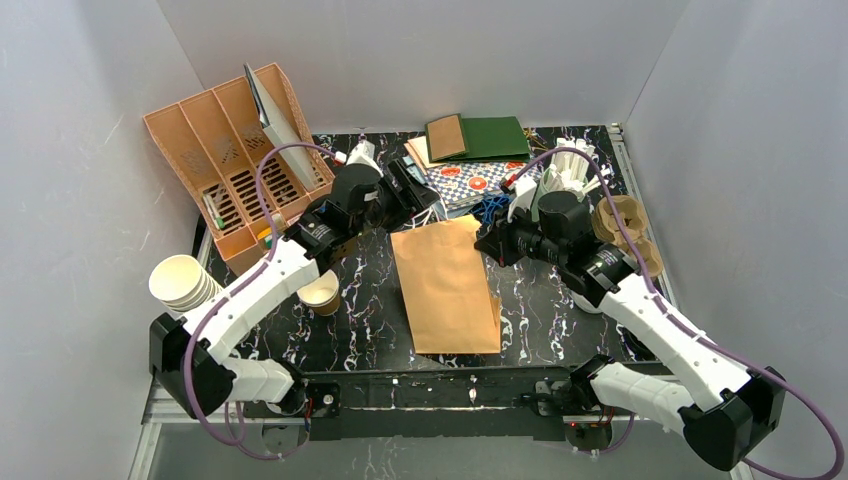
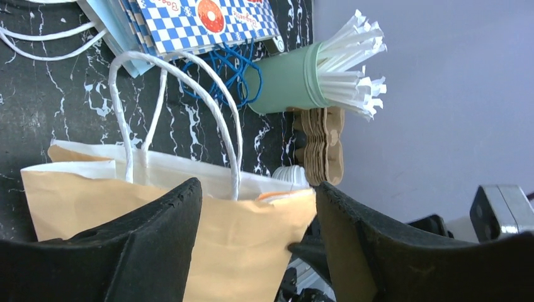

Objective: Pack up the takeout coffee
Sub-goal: Open the takeout bag at the center of the board.

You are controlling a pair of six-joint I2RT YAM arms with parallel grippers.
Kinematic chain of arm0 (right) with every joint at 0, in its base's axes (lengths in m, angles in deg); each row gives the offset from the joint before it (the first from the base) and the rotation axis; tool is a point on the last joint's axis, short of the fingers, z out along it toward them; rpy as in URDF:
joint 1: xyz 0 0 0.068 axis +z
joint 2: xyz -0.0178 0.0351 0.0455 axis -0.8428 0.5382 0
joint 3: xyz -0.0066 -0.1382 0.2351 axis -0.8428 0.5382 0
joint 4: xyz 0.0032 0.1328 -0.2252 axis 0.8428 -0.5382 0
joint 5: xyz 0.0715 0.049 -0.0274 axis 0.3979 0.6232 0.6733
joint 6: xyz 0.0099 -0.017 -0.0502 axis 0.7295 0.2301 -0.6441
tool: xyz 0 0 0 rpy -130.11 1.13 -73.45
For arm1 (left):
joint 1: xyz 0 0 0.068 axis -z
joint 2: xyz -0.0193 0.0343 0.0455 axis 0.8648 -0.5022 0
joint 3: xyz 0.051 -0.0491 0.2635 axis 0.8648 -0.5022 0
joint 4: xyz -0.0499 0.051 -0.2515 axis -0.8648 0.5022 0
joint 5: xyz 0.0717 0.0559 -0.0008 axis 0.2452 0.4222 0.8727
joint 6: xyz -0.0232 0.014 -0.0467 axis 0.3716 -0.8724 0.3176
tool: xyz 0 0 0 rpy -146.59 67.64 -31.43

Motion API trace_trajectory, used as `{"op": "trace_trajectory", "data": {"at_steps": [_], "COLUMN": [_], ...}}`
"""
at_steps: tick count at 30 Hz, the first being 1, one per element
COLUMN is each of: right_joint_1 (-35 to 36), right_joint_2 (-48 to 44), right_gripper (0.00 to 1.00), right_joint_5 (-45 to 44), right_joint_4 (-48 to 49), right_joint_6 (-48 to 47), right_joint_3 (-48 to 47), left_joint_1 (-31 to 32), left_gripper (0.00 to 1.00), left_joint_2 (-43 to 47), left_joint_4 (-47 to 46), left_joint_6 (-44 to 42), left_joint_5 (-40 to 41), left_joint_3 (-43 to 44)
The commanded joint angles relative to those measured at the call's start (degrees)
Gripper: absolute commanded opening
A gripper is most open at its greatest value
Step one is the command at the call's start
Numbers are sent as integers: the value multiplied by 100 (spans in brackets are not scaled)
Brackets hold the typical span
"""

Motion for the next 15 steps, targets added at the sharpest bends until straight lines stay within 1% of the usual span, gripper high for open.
{"op": "trace_trajectory", "data": {"at_steps": [1,8,9,10,11,13,14,15], "right_joint_1": [59,79,81,82,84,83,82,82], "right_joint_2": [-174,-253,-251,-247,-240,-225,-222,-215], "right_gripper": [1,1,1,1,1,1,6,22], "right_joint_5": [141,187,216,227,238,211,155,59], "right_joint_4": [175,168,169,165,167,130,89,37], "right_joint_6": [-114,-101,-103,-94,-91,-100,-98,-100], "right_joint_3": [-260,-314,-333,-345,-369,-429,-469,-535], "left_joint_1": [17,38,35,35,36,42,36,35], "left_gripper": [63,51,48,42,33,9,1,0], "left_joint_2": [-267,-595,-631,-676,-711,-788,-838,-900], "left_joint_4": [-209,-357,-425,-508,-587,-744,-817,-889], "left_joint_6": [212,242,239,211,157,-94,-283,-528], "left_joint_5": [449,696,730,755,766,747,687,511], "left_joint_3": [209,249,241,240,260,393,531,711]}}
